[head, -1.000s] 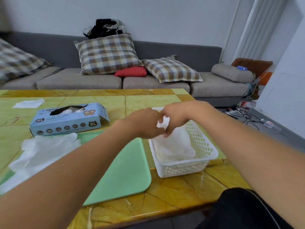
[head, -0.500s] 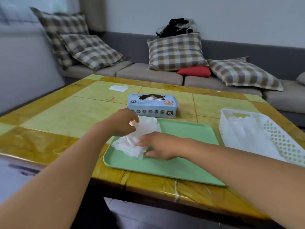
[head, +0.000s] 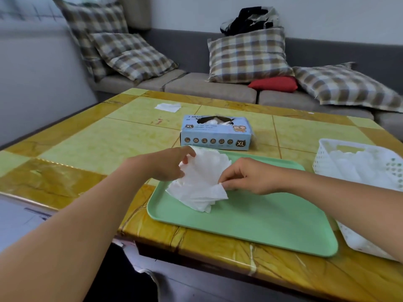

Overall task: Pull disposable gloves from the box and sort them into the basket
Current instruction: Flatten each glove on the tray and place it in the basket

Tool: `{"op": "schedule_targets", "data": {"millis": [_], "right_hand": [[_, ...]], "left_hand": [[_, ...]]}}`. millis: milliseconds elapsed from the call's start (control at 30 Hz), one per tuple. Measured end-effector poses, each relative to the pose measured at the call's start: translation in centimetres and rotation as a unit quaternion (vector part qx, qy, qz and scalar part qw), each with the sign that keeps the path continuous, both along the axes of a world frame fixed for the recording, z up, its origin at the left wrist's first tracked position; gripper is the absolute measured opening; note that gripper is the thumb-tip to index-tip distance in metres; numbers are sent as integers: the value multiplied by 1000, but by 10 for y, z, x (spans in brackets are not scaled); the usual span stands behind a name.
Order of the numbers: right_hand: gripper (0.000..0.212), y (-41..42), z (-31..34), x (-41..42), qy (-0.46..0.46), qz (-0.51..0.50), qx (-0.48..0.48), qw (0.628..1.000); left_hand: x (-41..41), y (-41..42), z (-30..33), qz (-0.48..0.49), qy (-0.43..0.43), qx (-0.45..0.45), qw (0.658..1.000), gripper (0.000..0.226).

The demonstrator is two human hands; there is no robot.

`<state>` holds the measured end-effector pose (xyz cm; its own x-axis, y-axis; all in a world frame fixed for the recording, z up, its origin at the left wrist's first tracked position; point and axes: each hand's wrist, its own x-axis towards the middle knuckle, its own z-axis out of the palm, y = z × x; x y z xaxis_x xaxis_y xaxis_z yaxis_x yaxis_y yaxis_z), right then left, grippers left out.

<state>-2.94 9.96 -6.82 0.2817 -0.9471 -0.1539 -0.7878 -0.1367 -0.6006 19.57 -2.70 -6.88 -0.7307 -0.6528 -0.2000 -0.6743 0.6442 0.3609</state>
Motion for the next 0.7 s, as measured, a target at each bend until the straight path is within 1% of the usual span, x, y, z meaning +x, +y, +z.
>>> {"op": "schedule_targets", "data": {"millis": [100, 167, 200, 267, 333, 367, 433, 500, 533, 600, 633, 667, 700], "right_hand": [[19, 8, 1, -10, -68, -17, 53, 996], [19, 15, 3, -18, -77, -28, 68, 994], [18, 17, 3, -21, -64, -21, 67, 995], [16, 25, 5, -28, -9, 6, 57, 998], [16, 31, 8, -33, 44, 28, 63, 997], [16, 33, 11, -35, 53, 32, 81, 995], [16, 39, 18, -41, 29, 36, 155, 987], [16, 47, 28, -47, -57, 27, 245, 968], [15, 51, 32, -48, -121, 12, 265, 957], [16, 58, 41, -49, -263, -53, 239, 933], [18, 60, 46, -48, -328, -94, 207, 917], [22, 60, 48, -47, -384, -132, 177, 896], [27, 59, 50, -46, -434, -163, 161, 872]], "left_hand": [[-2, 0, -3, 7, 20, 18, 1000, 66], [-4, 1, -3, 6, 39, 10, 999, 67], [-4, 2, -3, 5, 48, 5, 999, 68], [-4, 4, -2, 0, 52, -5, 999, 72], [-5, 4, -4, -6, 51, -12, 999, 69], [-5, 4, -6, -10, 46, -13, 999, 65], [-5, 2, -8, -14, 24, -15, 999, 63], [-3, 0, -9, -11, -1, -21, 1000, 67], [-3, 0, -8, -9, -12, -33, 999, 72], [-5, 7, 1, -13, 5, -74, 997, 84], [-7, 12, 7, -14, 40, -82, 996, 89], [-11, 20, 13, -16, 93, -64, 994, 90], [-14, 29, 20, -22, 145, -11, 989, 89]]}}
